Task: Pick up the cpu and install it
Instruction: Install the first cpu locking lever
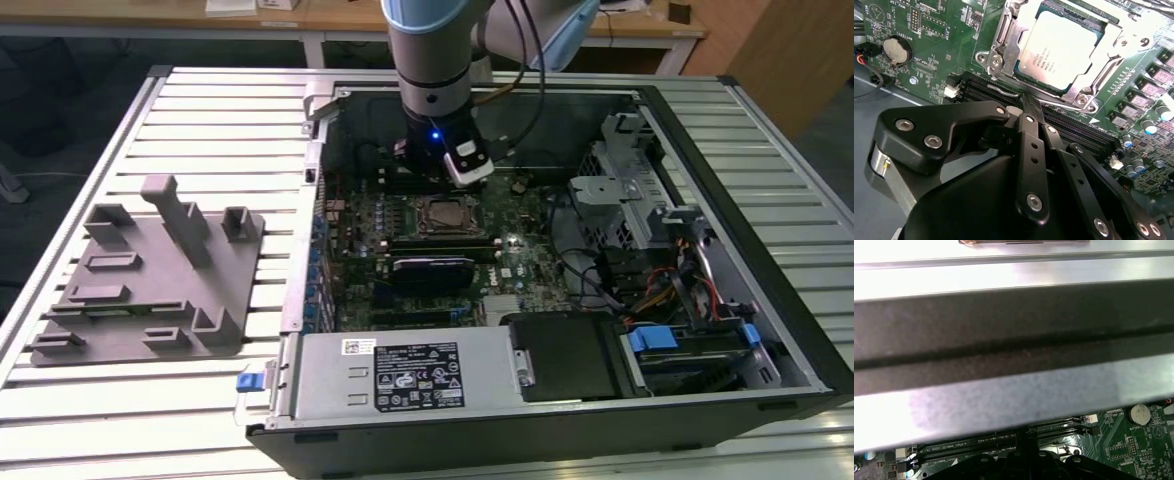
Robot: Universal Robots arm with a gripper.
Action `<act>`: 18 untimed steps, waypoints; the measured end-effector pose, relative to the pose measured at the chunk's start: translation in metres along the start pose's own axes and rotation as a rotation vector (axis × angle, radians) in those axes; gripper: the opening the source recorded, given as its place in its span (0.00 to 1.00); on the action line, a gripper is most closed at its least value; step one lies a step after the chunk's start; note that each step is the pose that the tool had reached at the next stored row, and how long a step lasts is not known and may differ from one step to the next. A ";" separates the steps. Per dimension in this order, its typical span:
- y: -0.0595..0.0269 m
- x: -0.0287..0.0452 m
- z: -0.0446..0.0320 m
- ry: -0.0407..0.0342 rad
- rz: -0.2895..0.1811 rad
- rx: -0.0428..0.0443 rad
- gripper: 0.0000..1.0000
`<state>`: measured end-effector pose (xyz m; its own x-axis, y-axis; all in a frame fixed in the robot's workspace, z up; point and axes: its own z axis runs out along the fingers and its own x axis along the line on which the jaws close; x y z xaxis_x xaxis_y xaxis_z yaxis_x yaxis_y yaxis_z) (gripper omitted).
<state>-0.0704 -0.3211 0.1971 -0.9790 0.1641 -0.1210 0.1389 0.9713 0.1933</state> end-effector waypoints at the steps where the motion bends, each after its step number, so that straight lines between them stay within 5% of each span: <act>1: 0.0000 0.0000 0.0001 -0.0001 0.000 0.0000 0.11; 18: -0.0003 -0.0017 0.0032 -0.0021 0.010 0.0014 0.11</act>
<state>-0.0682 -0.3211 0.1941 -0.9772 0.1742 -0.1211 0.1489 0.9698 0.1931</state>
